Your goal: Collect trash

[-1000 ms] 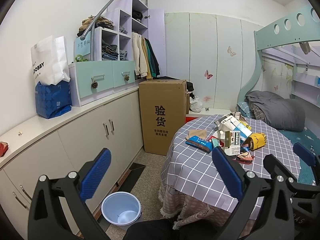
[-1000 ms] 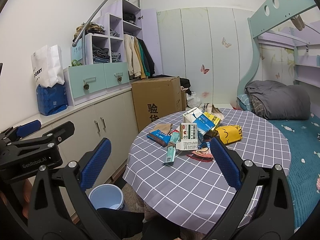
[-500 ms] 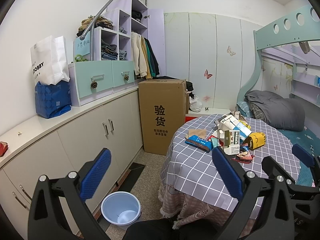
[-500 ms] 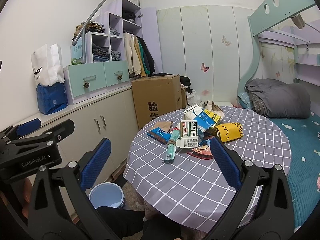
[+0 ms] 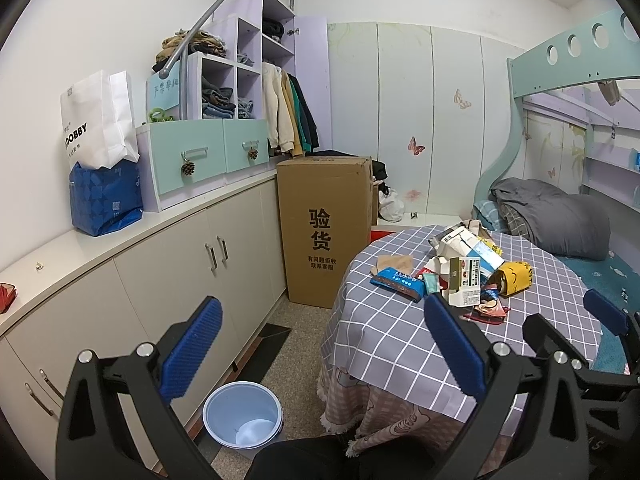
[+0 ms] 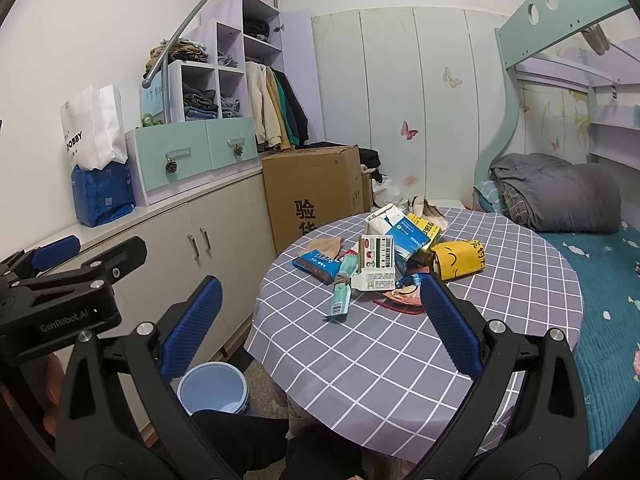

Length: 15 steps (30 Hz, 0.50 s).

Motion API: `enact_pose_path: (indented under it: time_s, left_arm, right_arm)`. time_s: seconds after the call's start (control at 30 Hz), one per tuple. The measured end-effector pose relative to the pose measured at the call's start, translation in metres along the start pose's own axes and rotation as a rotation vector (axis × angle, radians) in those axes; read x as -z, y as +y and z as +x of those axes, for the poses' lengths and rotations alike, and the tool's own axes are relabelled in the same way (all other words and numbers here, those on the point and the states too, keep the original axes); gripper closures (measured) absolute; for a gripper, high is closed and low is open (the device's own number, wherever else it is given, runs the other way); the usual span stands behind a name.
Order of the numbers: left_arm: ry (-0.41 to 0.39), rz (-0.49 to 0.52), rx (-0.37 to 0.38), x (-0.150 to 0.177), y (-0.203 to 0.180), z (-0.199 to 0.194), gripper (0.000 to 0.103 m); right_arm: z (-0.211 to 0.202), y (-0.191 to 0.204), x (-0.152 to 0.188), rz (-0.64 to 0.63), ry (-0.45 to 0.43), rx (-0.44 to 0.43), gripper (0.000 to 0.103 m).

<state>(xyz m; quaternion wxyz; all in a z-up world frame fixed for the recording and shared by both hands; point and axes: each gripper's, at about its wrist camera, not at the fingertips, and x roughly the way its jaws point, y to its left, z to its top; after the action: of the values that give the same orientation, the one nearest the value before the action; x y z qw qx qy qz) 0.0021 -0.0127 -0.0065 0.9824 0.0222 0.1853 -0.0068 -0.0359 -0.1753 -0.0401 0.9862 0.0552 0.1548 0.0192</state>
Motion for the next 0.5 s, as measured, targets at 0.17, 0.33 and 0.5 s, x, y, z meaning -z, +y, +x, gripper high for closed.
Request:
enact_pose_path:
  time_s: [0.17, 0.33, 0.5]
  left_arm:
    - [0.008, 0.005, 0.000, 0.006, -0.001, 0.003, 0.004]
    - [0.017, 0.018, 0.000, 0.007, -0.002, 0.006, 0.004]
    - [0.033, 0.027, -0.002, 0.009, -0.004, 0.014, 0.004]
  right_arm:
    - [0.002, 0.000, -0.001, 0.004, 0.010, 0.001, 0.006]
    - [0.007, -0.005, 0.000, 0.024, 0.037, -0.010, 0.006]
    - [0.014, -0.011, 0.002, 0.036, 0.054, -0.002, 0.006]
